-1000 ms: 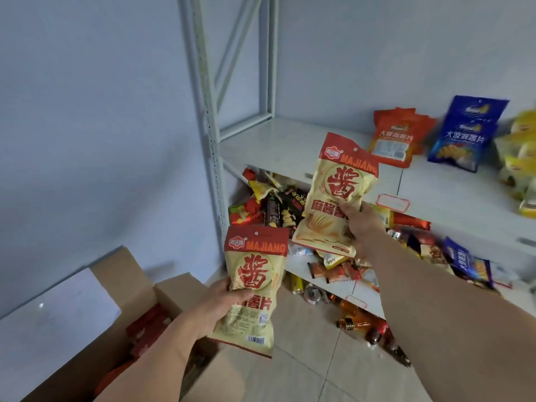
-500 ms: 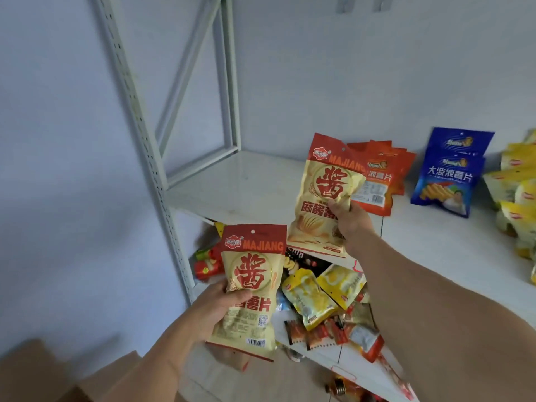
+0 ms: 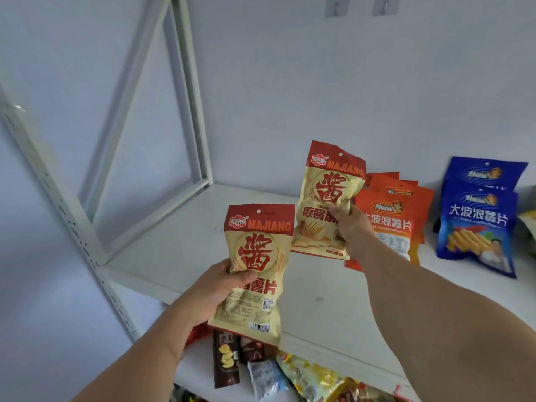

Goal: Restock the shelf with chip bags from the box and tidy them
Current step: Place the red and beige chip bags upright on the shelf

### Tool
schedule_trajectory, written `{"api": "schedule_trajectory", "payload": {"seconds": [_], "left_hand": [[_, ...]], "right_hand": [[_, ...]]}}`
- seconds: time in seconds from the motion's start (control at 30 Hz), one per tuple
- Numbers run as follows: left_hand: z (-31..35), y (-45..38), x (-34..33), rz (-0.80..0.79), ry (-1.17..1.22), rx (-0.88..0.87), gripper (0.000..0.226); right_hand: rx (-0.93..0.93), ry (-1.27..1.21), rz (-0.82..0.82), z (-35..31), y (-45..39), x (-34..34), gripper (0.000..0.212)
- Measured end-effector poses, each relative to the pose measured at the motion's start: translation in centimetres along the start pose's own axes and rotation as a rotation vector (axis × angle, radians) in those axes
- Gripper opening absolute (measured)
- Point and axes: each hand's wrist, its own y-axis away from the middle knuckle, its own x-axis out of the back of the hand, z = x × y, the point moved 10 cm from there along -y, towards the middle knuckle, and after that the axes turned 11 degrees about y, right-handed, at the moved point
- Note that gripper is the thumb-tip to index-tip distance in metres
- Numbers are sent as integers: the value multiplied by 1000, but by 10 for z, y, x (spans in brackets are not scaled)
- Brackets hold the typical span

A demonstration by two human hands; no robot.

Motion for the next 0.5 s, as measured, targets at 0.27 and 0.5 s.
{"api": "schedule_trajectory", "payload": {"seconds": [0.27, 0.5], "left_hand": [[44, -97, -15, -36, -32, -24, 49], [51, -161, -13, -25, 0, -6, 49]], "right_hand": [[7, 15, -4, -10, -103, -21, 29], [-22, 41, 16, 7, -168, -46, 14]]}}
